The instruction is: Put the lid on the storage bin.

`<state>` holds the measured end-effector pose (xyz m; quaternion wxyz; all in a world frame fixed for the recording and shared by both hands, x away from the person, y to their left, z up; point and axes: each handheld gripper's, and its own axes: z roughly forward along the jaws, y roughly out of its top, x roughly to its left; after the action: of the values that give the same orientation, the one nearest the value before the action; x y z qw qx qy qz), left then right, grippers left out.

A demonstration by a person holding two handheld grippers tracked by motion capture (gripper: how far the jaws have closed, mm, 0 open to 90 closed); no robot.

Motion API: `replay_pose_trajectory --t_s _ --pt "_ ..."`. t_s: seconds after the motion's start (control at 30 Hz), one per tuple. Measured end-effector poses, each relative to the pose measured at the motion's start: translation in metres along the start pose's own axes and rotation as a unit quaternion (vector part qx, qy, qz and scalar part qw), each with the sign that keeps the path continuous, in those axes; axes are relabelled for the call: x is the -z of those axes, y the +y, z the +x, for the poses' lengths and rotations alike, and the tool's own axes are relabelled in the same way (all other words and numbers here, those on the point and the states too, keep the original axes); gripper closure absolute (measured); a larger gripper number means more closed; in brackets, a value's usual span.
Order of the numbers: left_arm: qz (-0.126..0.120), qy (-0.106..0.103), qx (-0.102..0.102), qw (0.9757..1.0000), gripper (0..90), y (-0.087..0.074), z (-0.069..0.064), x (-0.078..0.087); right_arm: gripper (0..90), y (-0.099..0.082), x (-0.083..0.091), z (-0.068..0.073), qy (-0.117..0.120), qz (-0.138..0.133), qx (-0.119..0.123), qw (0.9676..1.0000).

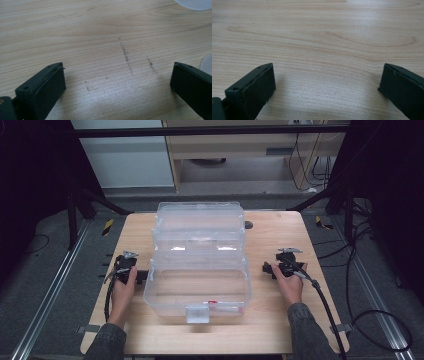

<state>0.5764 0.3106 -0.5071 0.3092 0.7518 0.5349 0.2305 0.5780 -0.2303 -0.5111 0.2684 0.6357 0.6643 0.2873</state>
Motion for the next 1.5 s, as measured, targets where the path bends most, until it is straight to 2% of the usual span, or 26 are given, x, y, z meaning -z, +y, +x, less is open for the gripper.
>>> replay_pose_trajectory --t_s 0.23,0.27,0.33,0.37,0.43,0.53,0.57,0.6,0.63,0.77,0.83,0.87,0.93,1.03,1.07,1.1,1.13,1.17,1.2,1.23,1.27,1.33,1.4,1.43,1.47,1.5 --pt "0.000 0.003 0.003 1.0000 0.0 0.001 -0.001 -0.001 1.0 0.000 0.000 -0.001 0.003 0.000 0.005 1.0000" --pt "-0.003 -0.010 0.000 0.9999 0.0 0.001 0.000 -0.001 2.5 0.000 0.001 0.000 0.006 -0.002 0.005 1.0000" --pt "-0.003 -0.017 -0.001 0.9999 0.3 0.001 0.001 0.002 4.7 0.000 0.001 -0.001 0.008 -0.003 0.007 0.9999" --pt "-0.010 -0.024 0.000 0.9997 5.6 0.002 0.002 0.011 10.5 0.000 0.010 0.000 -0.003 -0.009 0.036 0.9993" --pt "-0.036 -0.027 -0.005 0.9990 3.7 0.005 0.004 0.027 11.5 0.002 0.023 0.001 -0.017 -0.027 0.079 0.9964" --pt "-0.070 -0.034 -0.011 0.9969 4.1 0.008 0.007 0.052 14.1 0.007 0.051 0.002 -0.020 -0.031 0.124 0.9916" --pt "-0.078 -0.034 -0.017 0.9962 4.2 0.008 0.008 0.062 14.7 0.008 0.058 0.003 -0.018 -0.030 0.122 0.9919" --pt "-0.082 -0.035 -0.025 0.9957 4.1 0.007 0.008 0.067 15.0 0.011 0.069 0.002 -0.014 -0.033 0.142 0.9893" --pt "-0.086 -0.036 -0.032 0.9951 4.2 0.007 0.009 0.074 15.0 0.012 0.076 0.003 -0.012 -0.031 0.147 0.9885" --pt "-0.102 -0.072 -0.039 0.9914 3.9 0.008 0.009 0.100 15.0 0.021 0.106 0.009 0.021 -0.020 0.169 0.9851" --pt "-0.108 -0.082 -0.056 0.9893 4.0 0.012 0.007 0.114 15.7 0.029 0.118 0.014 0.035 -0.011 0.186 0.9818" --pt "-0.108 -0.082 -0.056 0.9893 3.9 0.012 0.007 0.114 15.7 0.029 0.118 0.014 0.035 -0.011 0.186 0.9818" --pt "-0.101 -0.099 -0.081 0.9866 3.7 0.019 -0.001 0.129 19.0 0.045 0.129 0.021 0.070 0.001 0.194 0.9785" --pt "-0.089 -0.121 -0.108 0.9827 3.3 0.025 -0.012 0.140 22.8 0.058 0.133 0.028 0.074 0.009 0.208 0.9752" --pt "-0.089 -0.121 -0.108 0.9827 3.1 0.025 -0.012 0.140 22.8 0.058 0.133 0.028 0.074 0.009 0.208 0.9752" --pt "-0.086 -0.128 -0.120 0.9807 3.1 0.028 -0.017 0.144 25.6 0.062 0.136 0.030 0.078 0.007 0.209 0.9747" --pt "-0.089 -0.139 -0.150 0.9747 2.5 0.035 -0.024 0.150 30.0 0.072 0.142 0.032 0.093 0.000 0.214 0.9723" --pt "-0.091 -0.141 -0.159 0.9729 2.3 0.038 -0.027 0.151 30.8 0.077 0.145 0.034 0.096 -0.002 0.213 0.9723" --pt "-0.091 -0.141 -0.159 0.9729 2.3 0.038 -0.027 0.151 30.8 0.077 0.145 0.034 0.096 -0.002 0.213 0.9723" --pt "-0.095 -0.147 -0.170 0.9698 2.3 0.043 -0.030 0.153 32.0 0.081 0.147 0.035 0.097 -0.004 0.217 0.9714" --pt "-0.099 -0.150 -0.178 0.9675 2.4 0.048 -0.035 0.152 34.1 0.092 0.151 0.039 0.107 -0.007 0.227 0.9680" --pt "-0.097 -0.154 -0.187 0.9653 3.5 0.051 -0.039 0.151 37.2 0.101 0.153 0.042 0.118 -0.013 0.232 0.9655" --pt "-0.092 -0.157 -0.192 0.9644 3.5 0.053 -0.044 0.150 37.2 0.104 0.153 0.043 0.118 -0.012 0.236 0.9645" --pt "-0.093 -0.157 -0.195 0.9637 3.7 0.054 -0.046 0.151 36.4 0.110 0.152 0.047 0.113 -0.008 0.251 0.9614" --pt "-0.097 -0.158 -0.206 0.9610 3.8 0.056 -0.050 0.154 35.3 0.116 0.152 0.051 0.112 -0.007 0.269 0.9567" --pt "-0.097 -0.158 -0.206 0.9610 3.6 0.056 -0.050 0.154 35.3 0.116 0.152 0.051 0.112 -0.007 0.269 0.9567"
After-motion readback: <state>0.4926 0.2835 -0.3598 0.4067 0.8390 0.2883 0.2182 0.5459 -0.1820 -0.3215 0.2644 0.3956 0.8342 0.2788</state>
